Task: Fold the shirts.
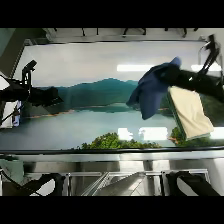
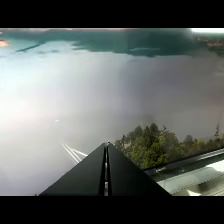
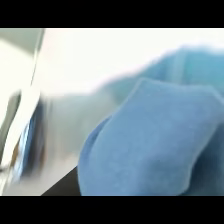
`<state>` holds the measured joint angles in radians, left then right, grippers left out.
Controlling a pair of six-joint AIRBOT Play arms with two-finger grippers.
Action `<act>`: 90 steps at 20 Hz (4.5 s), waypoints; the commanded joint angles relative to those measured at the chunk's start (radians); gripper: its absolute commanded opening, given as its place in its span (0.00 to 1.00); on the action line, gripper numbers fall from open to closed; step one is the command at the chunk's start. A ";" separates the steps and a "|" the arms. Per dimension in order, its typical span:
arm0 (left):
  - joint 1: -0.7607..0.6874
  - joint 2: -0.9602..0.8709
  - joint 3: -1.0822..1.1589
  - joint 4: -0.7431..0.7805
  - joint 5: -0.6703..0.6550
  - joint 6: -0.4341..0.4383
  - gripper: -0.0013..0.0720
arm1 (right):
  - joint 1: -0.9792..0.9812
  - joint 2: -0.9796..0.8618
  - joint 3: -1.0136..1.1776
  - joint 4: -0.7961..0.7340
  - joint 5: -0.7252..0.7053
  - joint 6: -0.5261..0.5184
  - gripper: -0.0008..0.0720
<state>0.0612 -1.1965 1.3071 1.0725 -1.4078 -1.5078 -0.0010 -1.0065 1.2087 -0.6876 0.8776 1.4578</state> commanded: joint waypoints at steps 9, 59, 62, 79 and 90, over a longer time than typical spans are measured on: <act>-0.011 -0.001 -0.001 0.008 0.025 0.027 0.03 | -0.354 -0.454 0.631 0.098 0.074 -0.175 0.04; -0.039 -0.003 0.000 -0.004 -0.010 0.092 0.03 | -0.706 0.172 0.060 -0.690 0.758 0.282 0.99; -0.092 -0.005 0.000 -0.004 -0.010 0.077 0.03 | -0.706 0.362 0.012 -0.378 0.758 0.301 0.99; -0.367 -0.003 -0.001 0.061 -0.066 0.047 0.03 | -0.488 0.444 -0.381 0.089 0.577 -0.073 0.04; -0.366 0.114 -0.001 0.177 -0.086 0.035 0.03 | 0.398 0.001 -0.253 -0.364 0.058 0.153 0.04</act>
<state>-0.3042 -1.1229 1.3060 1.1999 -1.4876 -1.4658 0.2100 -0.9035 0.9482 -0.9752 1.0904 1.5639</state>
